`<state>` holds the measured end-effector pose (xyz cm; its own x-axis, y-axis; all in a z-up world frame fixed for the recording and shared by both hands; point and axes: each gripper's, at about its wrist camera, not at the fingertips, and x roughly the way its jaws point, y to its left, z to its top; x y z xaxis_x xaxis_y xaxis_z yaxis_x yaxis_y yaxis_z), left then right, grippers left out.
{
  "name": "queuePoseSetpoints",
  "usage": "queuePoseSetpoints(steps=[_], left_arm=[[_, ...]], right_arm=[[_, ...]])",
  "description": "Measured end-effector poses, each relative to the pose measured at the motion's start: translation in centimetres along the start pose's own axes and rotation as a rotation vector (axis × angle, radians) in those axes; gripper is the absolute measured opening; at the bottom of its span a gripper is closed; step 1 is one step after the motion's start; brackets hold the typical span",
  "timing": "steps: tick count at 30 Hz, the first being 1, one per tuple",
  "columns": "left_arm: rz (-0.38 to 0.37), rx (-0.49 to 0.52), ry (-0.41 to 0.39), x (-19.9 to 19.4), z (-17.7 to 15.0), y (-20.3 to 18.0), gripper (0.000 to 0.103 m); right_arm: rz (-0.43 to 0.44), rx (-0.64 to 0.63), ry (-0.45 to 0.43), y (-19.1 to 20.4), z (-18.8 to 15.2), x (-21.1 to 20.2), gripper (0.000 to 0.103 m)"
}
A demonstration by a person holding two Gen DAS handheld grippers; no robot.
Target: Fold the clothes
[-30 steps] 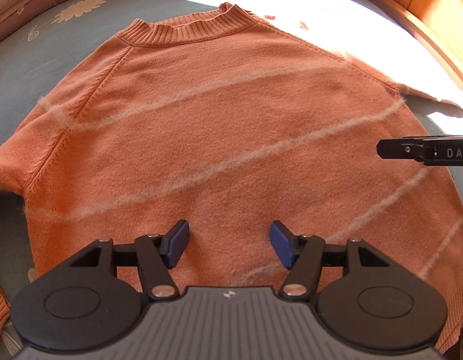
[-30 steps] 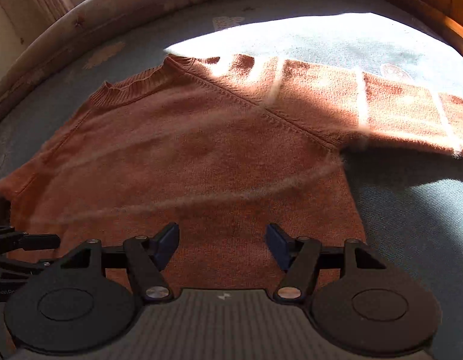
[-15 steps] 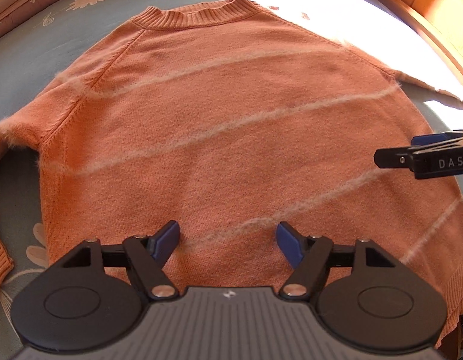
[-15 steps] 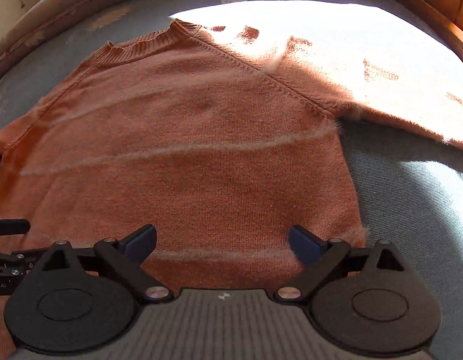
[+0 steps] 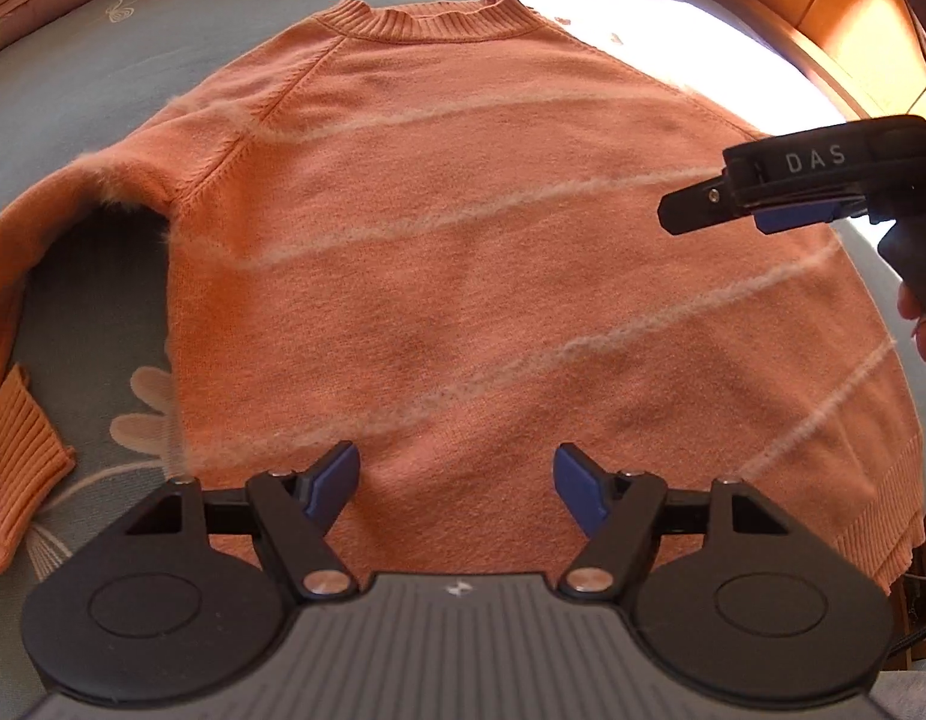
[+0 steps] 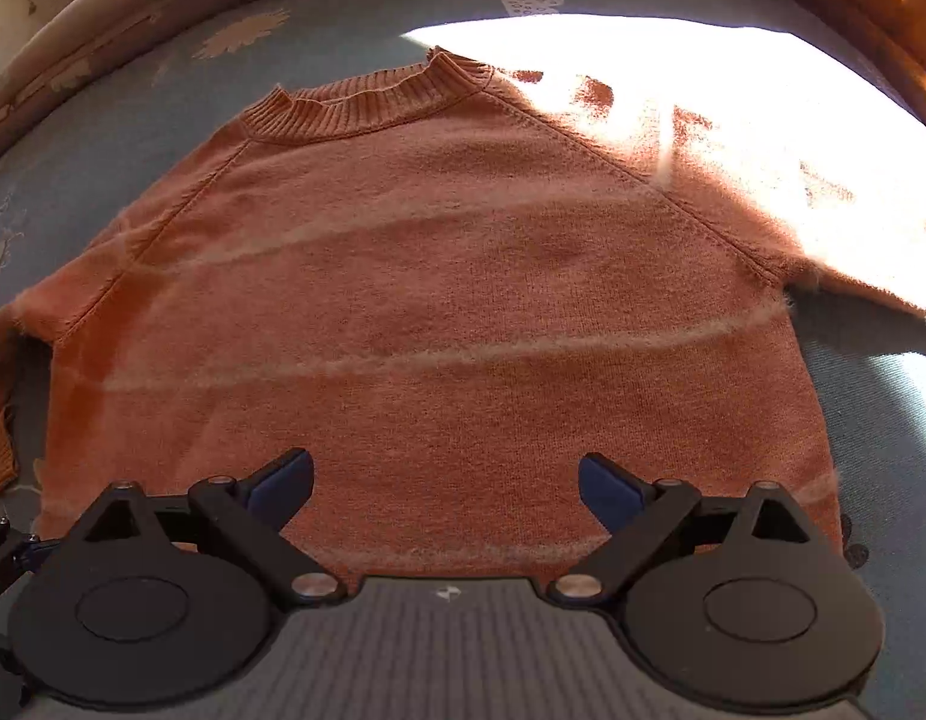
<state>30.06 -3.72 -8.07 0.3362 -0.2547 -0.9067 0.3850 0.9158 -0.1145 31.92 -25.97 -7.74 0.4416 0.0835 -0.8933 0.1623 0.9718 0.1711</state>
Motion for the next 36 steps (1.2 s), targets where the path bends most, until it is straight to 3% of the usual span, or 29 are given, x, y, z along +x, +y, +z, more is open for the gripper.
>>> queuePoseSetpoints(steps=[4,9,13,18,22,24,27,36], left_arm=[[0.098,-0.15,-0.039,-2.6,-0.7,4.9,0.061],[0.336,-0.348,-0.09,-5.8,-2.6,10.1,0.038],[0.465,-0.479,-0.11,-6.4,-4.2,13.2,0.037],[0.475,-0.556,-0.142,-5.1,-4.8,15.4,0.037],[0.462,-0.68,-0.149,-3.9,-4.8,17.2,0.038],[0.469,-0.69,-0.145,-3.8,-4.7,17.4,0.027],[0.508,-0.657,-0.144,-4.5,-4.3,17.6,0.018],[0.702,-0.559,-0.135,-8.4,-4.6,22.1,0.009]], right_arm=[[0.045,-0.028,0.003,4.1,0.5,0.2,0.097],[0.083,-0.071,0.016,8.1,0.8,0.7,0.097],[0.096,-0.106,0.023,10.3,1.0,1.0,0.097],[0.102,-0.14,0.034,12.2,1.2,1.8,0.097],[0.103,-0.161,0.049,13.2,1.1,2.3,0.097],[0.105,-0.17,0.055,13.6,1.0,2.5,0.097],[0.111,-0.179,0.054,14.2,1.2,2.6,0.097],[0.113,-0.17,0.036,13.7,1.7,2.3,0.097]])
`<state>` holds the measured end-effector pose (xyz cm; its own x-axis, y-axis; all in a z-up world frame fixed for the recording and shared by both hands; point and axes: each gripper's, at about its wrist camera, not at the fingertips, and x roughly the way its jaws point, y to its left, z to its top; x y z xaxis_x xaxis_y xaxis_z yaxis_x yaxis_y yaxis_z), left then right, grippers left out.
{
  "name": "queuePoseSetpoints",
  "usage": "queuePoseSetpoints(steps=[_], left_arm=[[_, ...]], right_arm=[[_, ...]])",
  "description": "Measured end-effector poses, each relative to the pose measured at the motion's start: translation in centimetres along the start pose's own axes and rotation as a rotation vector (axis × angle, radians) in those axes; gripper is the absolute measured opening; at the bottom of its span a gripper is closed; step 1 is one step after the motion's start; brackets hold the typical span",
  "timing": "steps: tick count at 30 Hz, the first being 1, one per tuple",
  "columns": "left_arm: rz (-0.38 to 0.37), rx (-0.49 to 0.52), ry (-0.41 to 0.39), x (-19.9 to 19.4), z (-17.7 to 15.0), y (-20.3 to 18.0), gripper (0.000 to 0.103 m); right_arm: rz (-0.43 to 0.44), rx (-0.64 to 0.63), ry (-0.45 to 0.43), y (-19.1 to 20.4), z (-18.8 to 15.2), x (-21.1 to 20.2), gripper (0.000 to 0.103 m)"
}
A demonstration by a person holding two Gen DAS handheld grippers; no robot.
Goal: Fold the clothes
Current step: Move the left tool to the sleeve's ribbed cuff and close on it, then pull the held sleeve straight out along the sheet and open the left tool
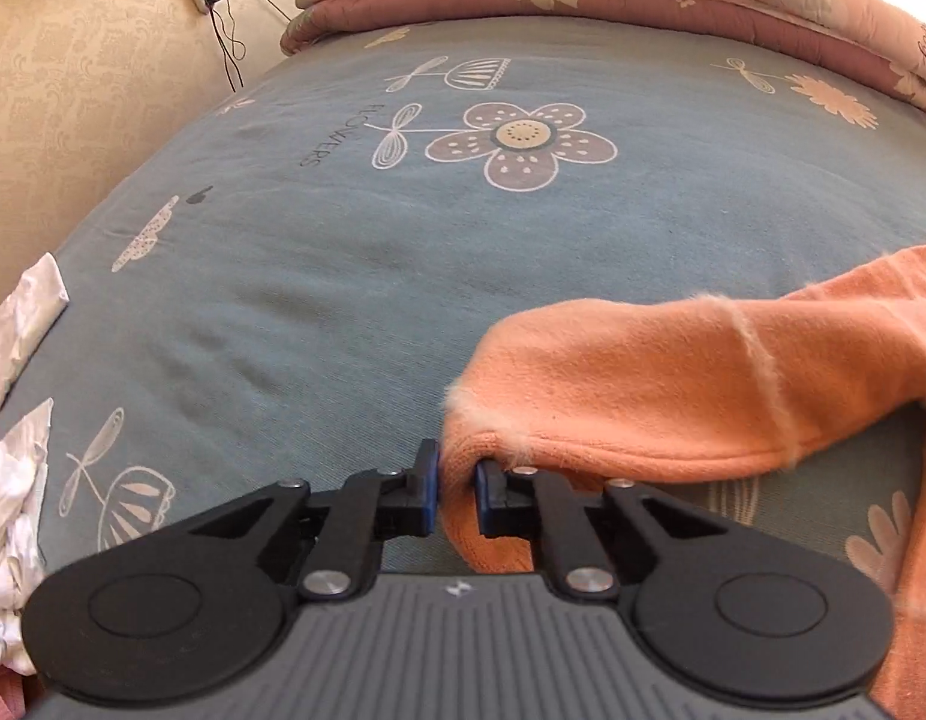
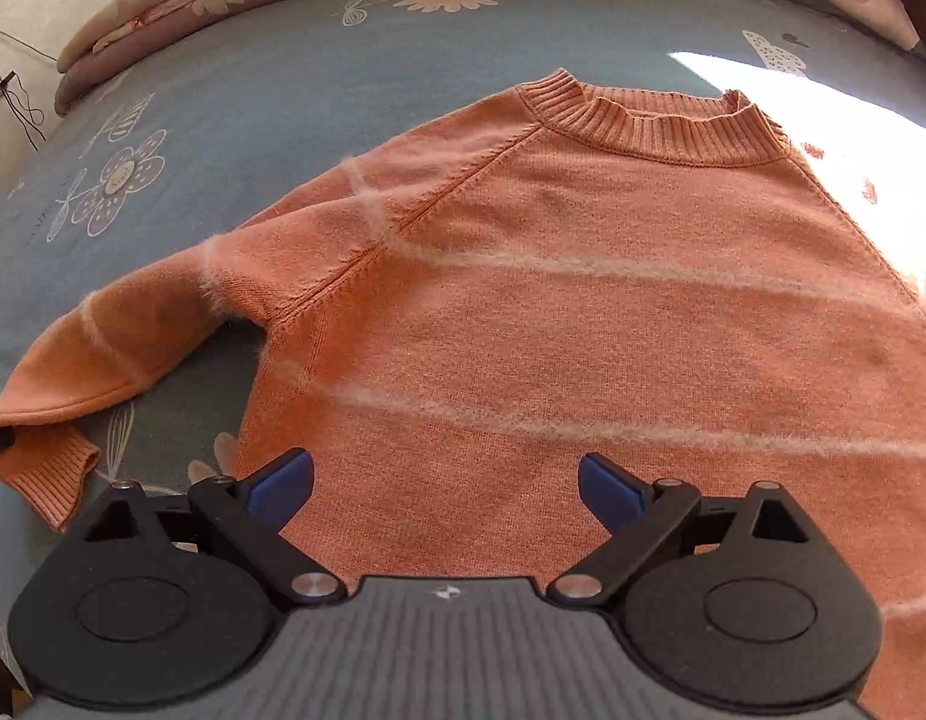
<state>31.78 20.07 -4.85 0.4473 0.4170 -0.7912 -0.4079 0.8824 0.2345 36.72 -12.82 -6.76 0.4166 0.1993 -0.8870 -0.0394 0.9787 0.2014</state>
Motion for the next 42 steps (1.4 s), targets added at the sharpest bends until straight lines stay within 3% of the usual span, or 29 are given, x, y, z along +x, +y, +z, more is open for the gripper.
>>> queuePoseSetpoints(steps=[7,13,22,24,25,28,32,35,38,39,42], left_arm=[[0.027,0.115,-0.012,0.1,0.4,0.1,0.01],[0.004,0.335,-0.071,-1.3,-2.0,-3.1,0.01],[-0.186,0.595,-0.117,-2.1,-3.9,-8.7,0.015],[-0.252,0.632,-0.115,-2.5,-4.1,-9.6,0.026],[-0.286,0.649,-0.114,-2.8,-4.1,-10.0,0.026],[-0.412,0.636,-0.065,-3.9,-4.4,-10.3,0.028],[-0.478,0.505,-0.024,-4.9,-3.2,-8.6,0.028],[-0.45,0.379,-0.067,-4.8,-1.0,-6.0,0.03],[-0.385,0.274,-0.112,-3.5,1.5,-3.4,0.043],[-0.371,0.25,-0.116,-2.9,2.2,-2.8,0.043],[-0.419,0.193,-0.085,-0.3,4.0,-1.5,0.05]], right_arm=[[-0.005,0.013,0.014,-0.8,-0.4,0.2,0.097],[-0.001,0.009,0.026,-0.9,-0.3,0.5,0.097],[0.005,-0.01,0.055,-0.4,-0.4,1.2,0.097],[0.007,-0.016,0.064,-0.3,-0.5,1.4,0.097],[0.008,-0.019,0.068,-0.2,-0.6,1.5,0.097],[0.009,-0.023,0.08,0.0,-0.8,1.7,0.097],[0.01,-0.016,0.1,0.0,-1.1,2.0,0.097],[0.008,-0.016,0.113,-0.1,-1.5,2.3,0.097],[0.002,-0.014,0.12,-0.3,-2.0,2.5,0.097],[0.0,-0.014,0.12,-0.3,-2.1,2.6,0.097],[-0.003,-0.02,0.116,-0.2,-2.2,2.5,0.097]])
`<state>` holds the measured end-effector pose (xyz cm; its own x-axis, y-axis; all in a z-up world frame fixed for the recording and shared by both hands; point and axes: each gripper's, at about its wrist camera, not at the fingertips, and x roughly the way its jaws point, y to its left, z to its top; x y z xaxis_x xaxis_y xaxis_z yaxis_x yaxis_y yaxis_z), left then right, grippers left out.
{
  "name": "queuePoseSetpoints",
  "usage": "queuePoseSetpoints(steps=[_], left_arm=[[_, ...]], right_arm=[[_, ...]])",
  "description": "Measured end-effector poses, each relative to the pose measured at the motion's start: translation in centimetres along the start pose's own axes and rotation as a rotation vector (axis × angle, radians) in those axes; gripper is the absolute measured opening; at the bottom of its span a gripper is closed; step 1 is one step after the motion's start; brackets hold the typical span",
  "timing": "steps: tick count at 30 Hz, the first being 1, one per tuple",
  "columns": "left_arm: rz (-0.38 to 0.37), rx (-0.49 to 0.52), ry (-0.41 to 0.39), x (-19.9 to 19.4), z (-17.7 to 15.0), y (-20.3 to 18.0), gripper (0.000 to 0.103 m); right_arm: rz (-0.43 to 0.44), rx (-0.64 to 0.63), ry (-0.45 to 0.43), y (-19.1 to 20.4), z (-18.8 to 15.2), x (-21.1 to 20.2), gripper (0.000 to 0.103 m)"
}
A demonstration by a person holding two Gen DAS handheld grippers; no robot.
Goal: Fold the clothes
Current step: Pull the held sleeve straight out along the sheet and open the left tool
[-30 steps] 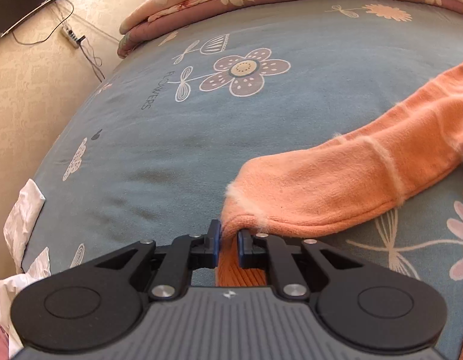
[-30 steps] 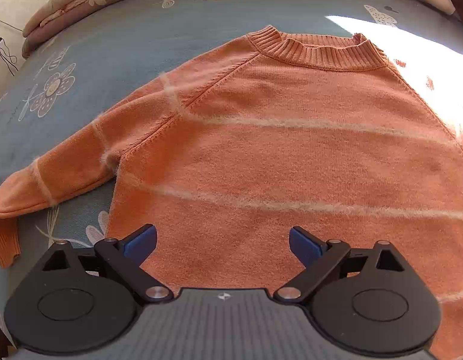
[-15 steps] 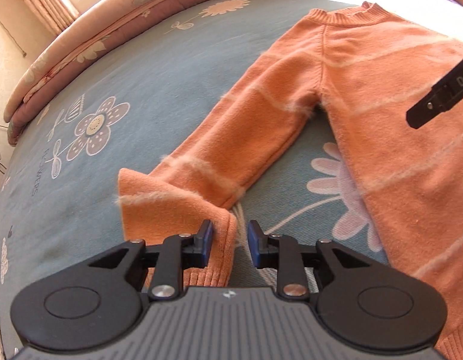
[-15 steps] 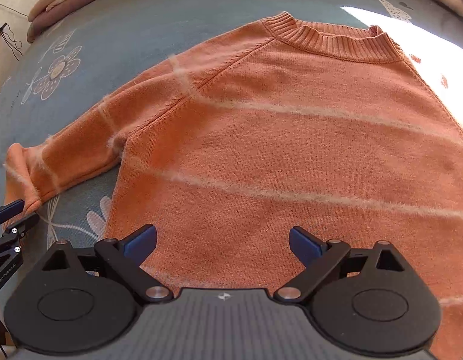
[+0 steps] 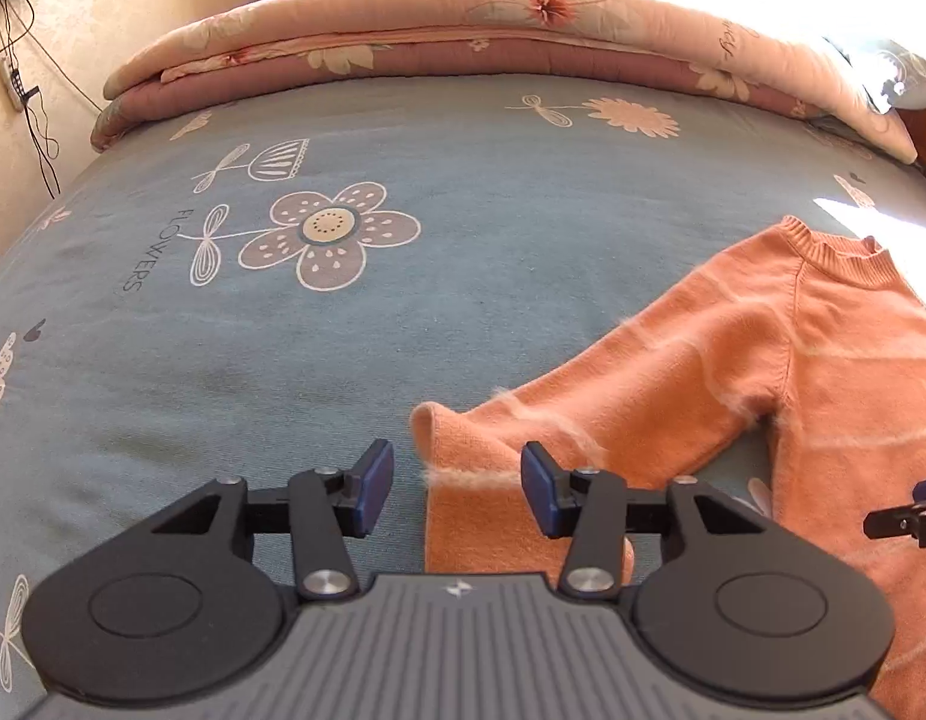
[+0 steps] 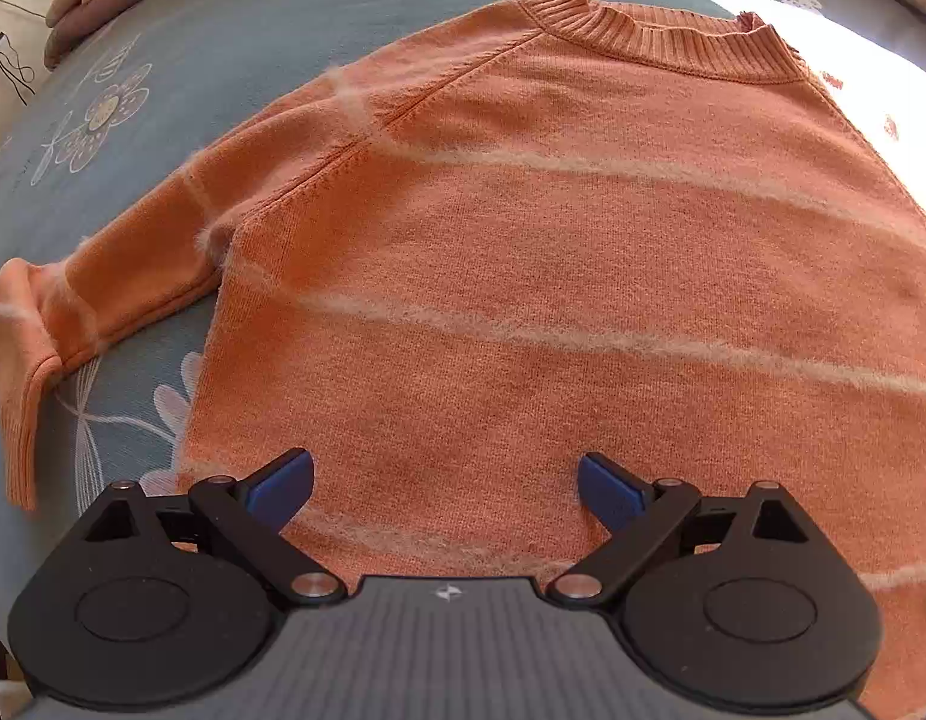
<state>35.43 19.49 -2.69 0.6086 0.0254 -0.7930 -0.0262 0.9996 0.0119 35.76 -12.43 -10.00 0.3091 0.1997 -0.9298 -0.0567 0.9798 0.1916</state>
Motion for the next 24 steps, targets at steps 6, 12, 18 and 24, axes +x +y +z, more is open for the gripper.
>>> queuePoseSetpoints(steps=[6,12,18,24], left_arm=[[-0.193,-0.25,0.182,5.3,0.9,3.7,0.052],[-0.209,-0.341,0.251,6.8,1.1,4.9,0.021],[-0.149,-0.34,0.147,4.3,2.3,5.8,0.014],[-0.086,-0.333,0.062,2.5,4.5,7.1,0.01]], right_arm=[[0.001,-0.006,0.004,0.0,0.2,0.1,0.097],[-0.005,-0.014,0.004,0.1,0.1,0.2,0.097],[-0.006,-0.006,-0.008,0.3,0.5,-0.1,0.097],[-0.004,-0.023,-0.052,0.8,1.6,-0.9,0.097]])
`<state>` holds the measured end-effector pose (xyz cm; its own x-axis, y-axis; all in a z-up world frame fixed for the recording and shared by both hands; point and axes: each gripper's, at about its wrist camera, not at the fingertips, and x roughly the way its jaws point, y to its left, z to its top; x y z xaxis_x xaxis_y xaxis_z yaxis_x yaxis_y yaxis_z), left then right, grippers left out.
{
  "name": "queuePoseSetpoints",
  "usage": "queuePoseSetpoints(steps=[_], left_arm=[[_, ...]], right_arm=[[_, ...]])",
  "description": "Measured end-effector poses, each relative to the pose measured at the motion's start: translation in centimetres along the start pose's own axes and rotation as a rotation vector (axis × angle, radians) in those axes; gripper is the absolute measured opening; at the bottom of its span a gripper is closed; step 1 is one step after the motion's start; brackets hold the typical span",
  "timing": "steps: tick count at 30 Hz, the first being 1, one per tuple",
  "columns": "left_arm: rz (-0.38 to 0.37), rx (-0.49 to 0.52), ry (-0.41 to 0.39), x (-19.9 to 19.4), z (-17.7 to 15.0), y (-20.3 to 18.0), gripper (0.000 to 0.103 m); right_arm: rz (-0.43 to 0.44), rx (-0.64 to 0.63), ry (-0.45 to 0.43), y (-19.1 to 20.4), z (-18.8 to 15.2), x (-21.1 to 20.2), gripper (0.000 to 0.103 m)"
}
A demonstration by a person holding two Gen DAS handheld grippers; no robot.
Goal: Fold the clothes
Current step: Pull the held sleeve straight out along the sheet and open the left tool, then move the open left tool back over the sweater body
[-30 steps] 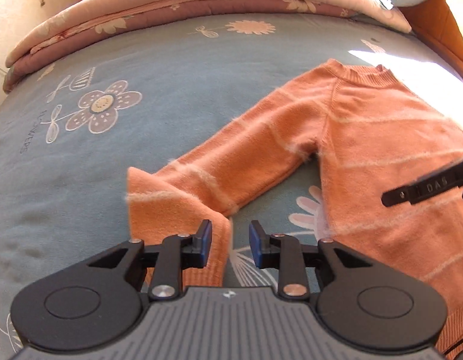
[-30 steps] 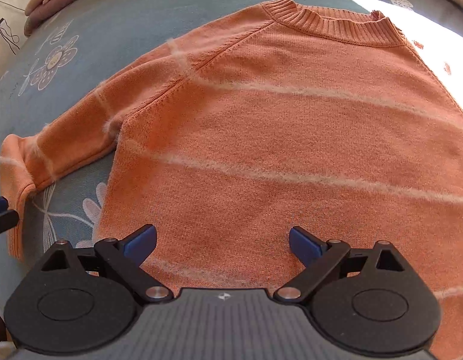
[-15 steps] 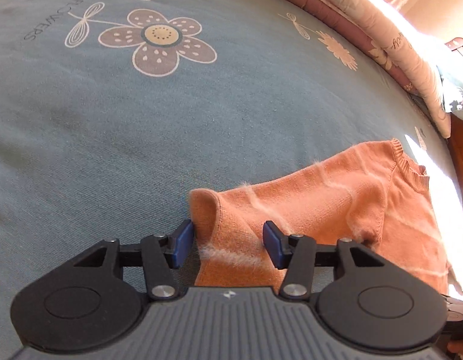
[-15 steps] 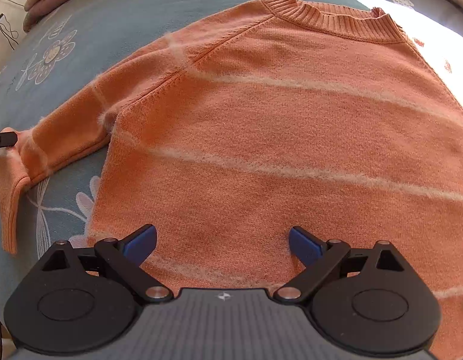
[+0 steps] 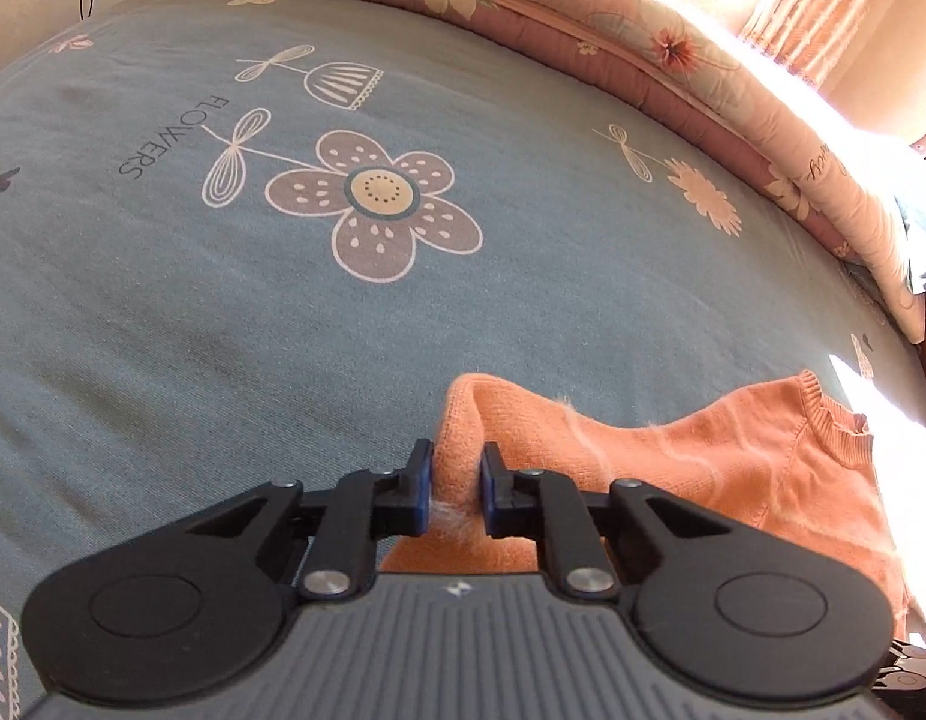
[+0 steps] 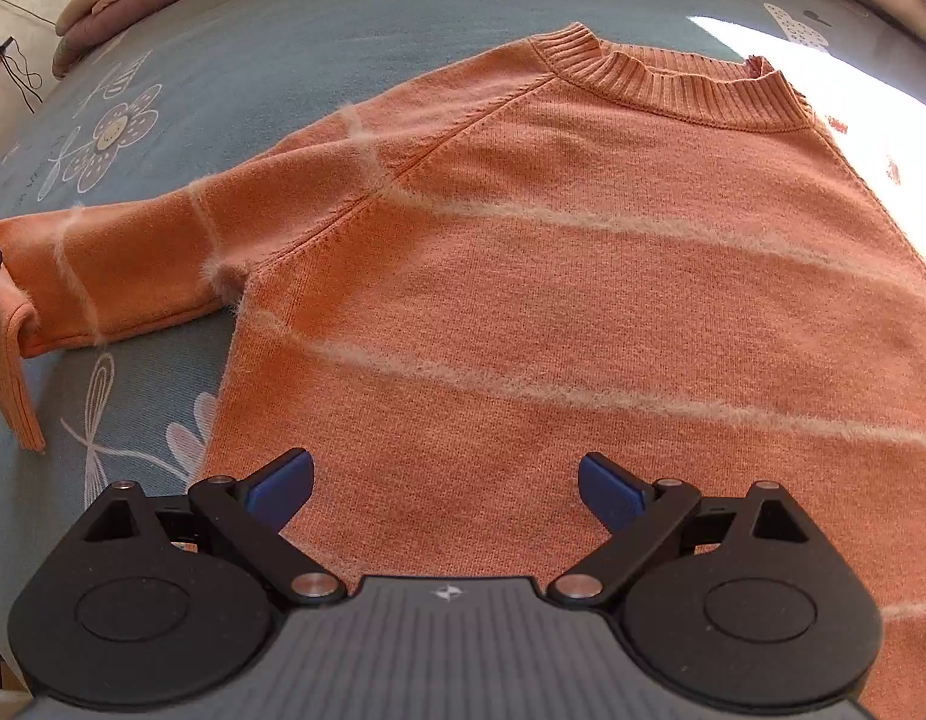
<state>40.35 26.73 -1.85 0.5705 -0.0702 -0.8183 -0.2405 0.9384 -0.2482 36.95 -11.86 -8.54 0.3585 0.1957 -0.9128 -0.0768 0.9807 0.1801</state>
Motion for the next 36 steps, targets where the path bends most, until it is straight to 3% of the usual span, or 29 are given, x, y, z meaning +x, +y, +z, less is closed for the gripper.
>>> queuePoseSetpoints(steps=[2,5,8,13,17,18,19,21,22,26,31,36], left_arm=[[0.028,-0.001,-0.017,0.0,0.5,0.5,0.01],[0.047,-0.034,0.021,1.2,0.8,1.6,0.011],[0.091,-0.006,0.033,1.7,0.7,1.7,0.021],[0.142,0.001,0.011,0.9,1.4,2.0,0.023],[0.278,0.092,-0.051,-0.3,2.4,1.3,0.02],[0.275,0.115,-0.061,-0.5,2.7,0.9,0.022],[0.26,0.134,-0.068,-0.6,3.0,0.5,0.024],[0.231,0.173,-0.083,-0.9,3.5,-0.4,0.043],[0.199,0.21,-0.088,-0.9,3.7,-1.3,0.048],[0.087,0.385,-0.114,0.2,3.6,-6.4,0.058],[-0.089,0.546,-0.049,4.4,3.6,-13.7,0.059],[-0.166,0.66,0.069,10.0,2.6,-19.1,0.05]], right_arm=[[0.005,-0.002,-0.012,0.2,0.3,-0.1,0.097],[0.013,0.001,-0.017,0.5,0.7,-0.1,0.097],[0.016,-0.003,-0.018,0.7,0.7,-0.1,0.097],[0.018,-0.014,-0.028,0.6,0.9,-0.3,0.097],[0.02,-0.005,-0.035,0.2,1.2,-0.4,0.097],[0.021,-0.002,-0.036,0.2,1.2,-0.4,0.097],[0.022,-0.002,-0.038,0.1,1.2,-0.4,0.097],[0.025,0.0,-0.041,0.0,1.2,-0.3,0.097],[0.026,0.003,-0.043,-0.1,1.2,-0.2,0.097],[0.031,0.02,-0.041,-0.5,0.9,0.1,0.097],[0.04,0.023,-0.042,-1.1,0.4,-0.1,0.097],[0.042,0.012,-0.059,-1.7,0.2,-0.5,0.097]])
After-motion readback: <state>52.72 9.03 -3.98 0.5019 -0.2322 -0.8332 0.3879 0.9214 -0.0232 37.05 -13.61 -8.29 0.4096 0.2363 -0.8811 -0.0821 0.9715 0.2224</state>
